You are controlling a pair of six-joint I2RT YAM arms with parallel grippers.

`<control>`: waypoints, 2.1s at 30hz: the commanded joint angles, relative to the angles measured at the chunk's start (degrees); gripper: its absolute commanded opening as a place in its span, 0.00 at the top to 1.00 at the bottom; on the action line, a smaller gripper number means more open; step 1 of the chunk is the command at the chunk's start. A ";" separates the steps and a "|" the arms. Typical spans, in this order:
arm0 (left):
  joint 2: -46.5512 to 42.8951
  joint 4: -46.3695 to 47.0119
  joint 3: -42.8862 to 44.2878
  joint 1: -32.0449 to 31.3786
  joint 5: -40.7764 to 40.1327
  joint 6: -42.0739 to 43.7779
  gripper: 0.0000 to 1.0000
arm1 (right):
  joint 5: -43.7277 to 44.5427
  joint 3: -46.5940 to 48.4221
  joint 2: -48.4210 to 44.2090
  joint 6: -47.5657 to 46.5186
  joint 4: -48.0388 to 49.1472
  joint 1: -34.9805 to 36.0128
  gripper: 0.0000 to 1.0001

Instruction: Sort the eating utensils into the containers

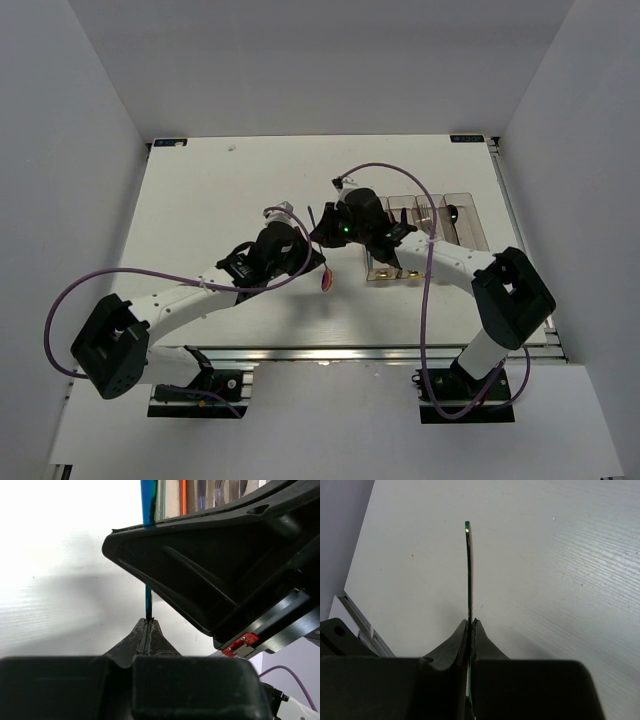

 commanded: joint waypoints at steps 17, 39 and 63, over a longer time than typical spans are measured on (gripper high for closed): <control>-12.18 -42.83 20.51 -0.31 -17.19 13.28 0.02 | 13.64 0.66 -16.24 -29.00 -18.93 -31.82 1.00; -25.10 -28.80 5.85 -0.31 -5.68 30.61 0.02 | 12.15 -0.84 -6.23 -41.41 -9.00 -47.22 1.00; -18.62 -37.65 13.30 0.47 -38.95 22.54 0.02 | 9.96 3.99 -20.16 -24.90 -22.08 -45.12 0.11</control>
